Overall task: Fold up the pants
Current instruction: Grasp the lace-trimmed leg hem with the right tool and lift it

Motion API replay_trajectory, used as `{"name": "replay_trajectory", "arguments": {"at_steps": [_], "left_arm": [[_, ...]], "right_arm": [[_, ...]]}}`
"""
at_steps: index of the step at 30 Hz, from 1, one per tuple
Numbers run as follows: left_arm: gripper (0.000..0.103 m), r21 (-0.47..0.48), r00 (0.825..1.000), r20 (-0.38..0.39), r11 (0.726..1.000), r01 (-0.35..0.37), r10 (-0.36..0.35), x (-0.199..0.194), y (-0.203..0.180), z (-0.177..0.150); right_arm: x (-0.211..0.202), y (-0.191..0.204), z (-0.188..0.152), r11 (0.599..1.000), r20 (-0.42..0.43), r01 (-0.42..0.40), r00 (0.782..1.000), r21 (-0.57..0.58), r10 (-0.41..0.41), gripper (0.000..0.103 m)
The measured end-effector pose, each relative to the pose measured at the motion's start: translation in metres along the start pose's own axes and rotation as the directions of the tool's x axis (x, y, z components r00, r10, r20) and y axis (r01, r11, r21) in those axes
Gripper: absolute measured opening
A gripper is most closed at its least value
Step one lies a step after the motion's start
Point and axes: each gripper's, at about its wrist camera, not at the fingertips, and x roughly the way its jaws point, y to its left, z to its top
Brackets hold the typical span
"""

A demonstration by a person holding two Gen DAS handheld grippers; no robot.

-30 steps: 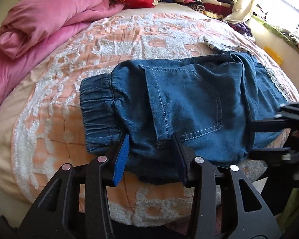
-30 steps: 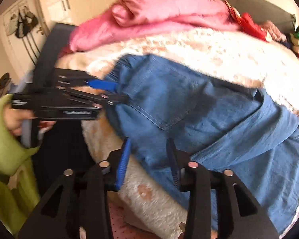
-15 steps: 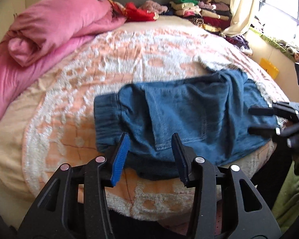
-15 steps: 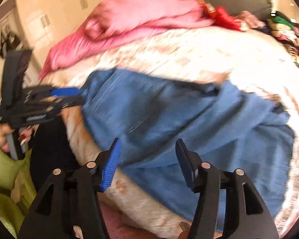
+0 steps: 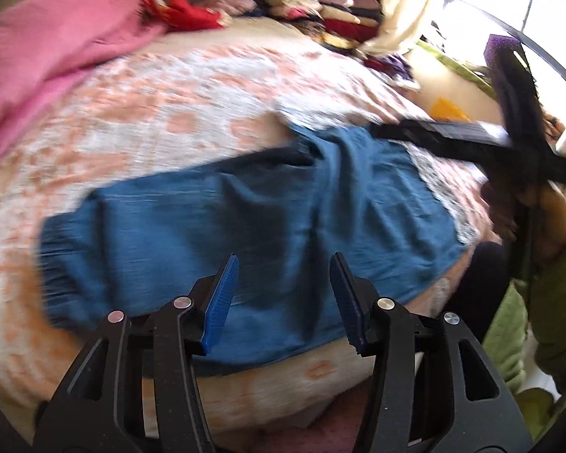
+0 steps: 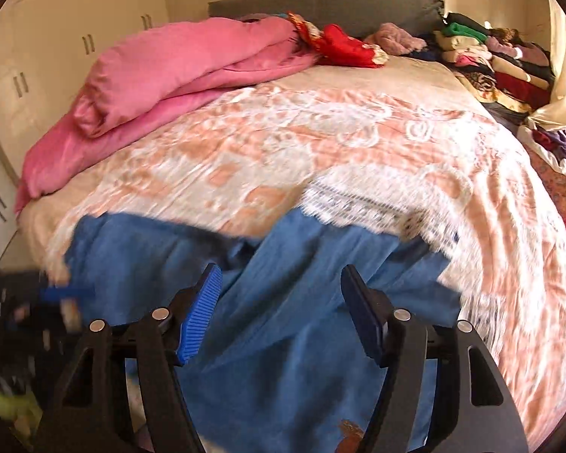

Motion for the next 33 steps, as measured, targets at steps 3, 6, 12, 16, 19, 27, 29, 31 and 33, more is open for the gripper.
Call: {"name": "replay_trajectory", "arguments": {"at_steps": [3, 6, 12, 16, 19, 27, 29, 31, 33], "left_arm": [[0.042, 0.009, 0.998, -0.037, 0.998, 0.057, -0.056, 0.025, -0.016, 0.006], [0.042, -0.010, 0.993, -0.074, 0.996, 0.091, -0.092, 0.049, -0.021, 0.010], [0.041, -0.045, 0.992, -0.097, 0.996, 0.076, -0.080, 0.083, -0.022, 0.015], [0.012, -0.070, 0.989, -0.098, 0.992, 0.107, -0.114, 0.090, -0.024, 0.014], [0.005, -0.044, 0.986, -0.104, 0.991, 0.125, -0.129, 0.091, -0.033, 0.012], [0.005, -0.008, 0.988, -0.101, 0.993, 0.116, -0.116, 0.091, -0.035, 0.011], [0.005, -0.009, 0.989, -0.098, 0.994, 0.110, -0.111, 0.090, -0.033, 0.012], [0.006, -0.006, 0.991, -0.092, 0.995, 0.101, -0.101, 0.089, -0.032, 0.012], [0.006, -0.002, 0.992, -0.088, 0.996, 0.093, -0.093, 0.087, -0.034, 0.012]], "right_arm": [[0.023, -0.012, 0.017, 0.999, -0.036, 0.020, 0.999, 0.031, -0.019, 0.065], [0.051, -0.017, 0.035, 0.998, -0.065, 0.059, 0.996, 0.019, -0.057, 0.065], [0.101, -0.020, 0.058, 0.995, -0.125, 0.096, 0.988, -0.003, -0.095, 0.065], [0.129, -0.020, 0.070, 0.993, -0.151, 0.114, 0.982, 0.010, -0.111, 0.065], [0.148, -0.019, 0.078, 0.990, -0.172, 0.138, 0.976, 0.010, -0.134, 0.065], [0.167, -0.042, 0.076, 0.980, -0.181, 0.196, 0.966, 0.036, -0.186, 0.011], [0.153, -0.046, 0.075, 0.979, -0.155, 0.197, 0.970, 0.046, -0.188, 0.011], [0.134, -0.048, 0.072, 0.976, -0.113, 0.217, 0.971, 0.035, -0.212, 0.010], [0.115, -0.049, 0.070, 0.973, -0.081, 0.228, 0.971, 0.029, -0.225, 0.009]]}}
